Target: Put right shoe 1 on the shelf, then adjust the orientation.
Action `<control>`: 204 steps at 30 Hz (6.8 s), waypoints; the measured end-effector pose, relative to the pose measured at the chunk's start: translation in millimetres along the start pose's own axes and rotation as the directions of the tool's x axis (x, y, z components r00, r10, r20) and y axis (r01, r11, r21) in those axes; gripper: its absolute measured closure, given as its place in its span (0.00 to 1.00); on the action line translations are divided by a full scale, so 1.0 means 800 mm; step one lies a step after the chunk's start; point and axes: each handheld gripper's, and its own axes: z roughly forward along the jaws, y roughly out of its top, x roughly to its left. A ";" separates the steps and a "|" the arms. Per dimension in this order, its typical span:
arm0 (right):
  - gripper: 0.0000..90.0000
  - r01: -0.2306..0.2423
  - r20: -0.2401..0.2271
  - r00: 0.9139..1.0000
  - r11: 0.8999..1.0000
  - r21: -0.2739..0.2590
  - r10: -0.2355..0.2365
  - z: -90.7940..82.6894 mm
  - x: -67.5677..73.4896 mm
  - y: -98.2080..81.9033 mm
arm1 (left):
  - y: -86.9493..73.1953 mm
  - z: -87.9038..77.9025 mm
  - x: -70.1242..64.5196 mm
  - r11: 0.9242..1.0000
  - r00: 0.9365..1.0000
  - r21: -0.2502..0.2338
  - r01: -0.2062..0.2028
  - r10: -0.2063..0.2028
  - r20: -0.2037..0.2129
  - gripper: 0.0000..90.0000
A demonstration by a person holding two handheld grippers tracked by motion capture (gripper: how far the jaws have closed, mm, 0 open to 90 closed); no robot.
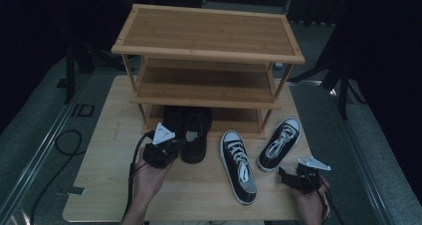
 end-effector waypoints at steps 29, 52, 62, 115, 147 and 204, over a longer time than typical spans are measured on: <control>0.21 0.000 0.000 1.000 1.000 0.000 0.000 0.000 0.000 0.000 | -0.083 0.091 -0.019 0.973 0.999 0.226 -0.039 0.042 -0.009 1.00; 0.21 0.001 -0.001 1.000 1.000 0.000 -0.001 0.000 0.000 0.000 | -0.051 0.119 -0.021 0.983 1.000 0.182 -0.012 0.017 -0.023 1.00; 0.21 0.002 -0.002 1.000 1.000 0.000 -0.002 0.000 0.000 0.000 | -0.041 0.130 -0.006 0.985 0.997 0.167 0.043 -0.033 -0.063 1.00; 0.21 0.005 -0.005 1.000 1.000 0.000 -0.005 0.000 0.000 0.000 | -0.094 0.062 0.085 0.986 0.986 0.144 0.089 -0.067 -0.150 0.61; 0.56 0.038 -0.075 0.997 0.999 0.030 -0.036 -0.016 0.013 0.001 | -0.115 0.065 0.103 0.991 0.973 0.103 0.086 -0.061 -0.224 0.53; 0.98 0.339 -0.301 0.898 0.941 0.003 -0.322 -0.047 0.131 0.074 | -0.115 0.066 0.101 0.991 0.972 0.104 0.084 -0.059 -0.225 0.51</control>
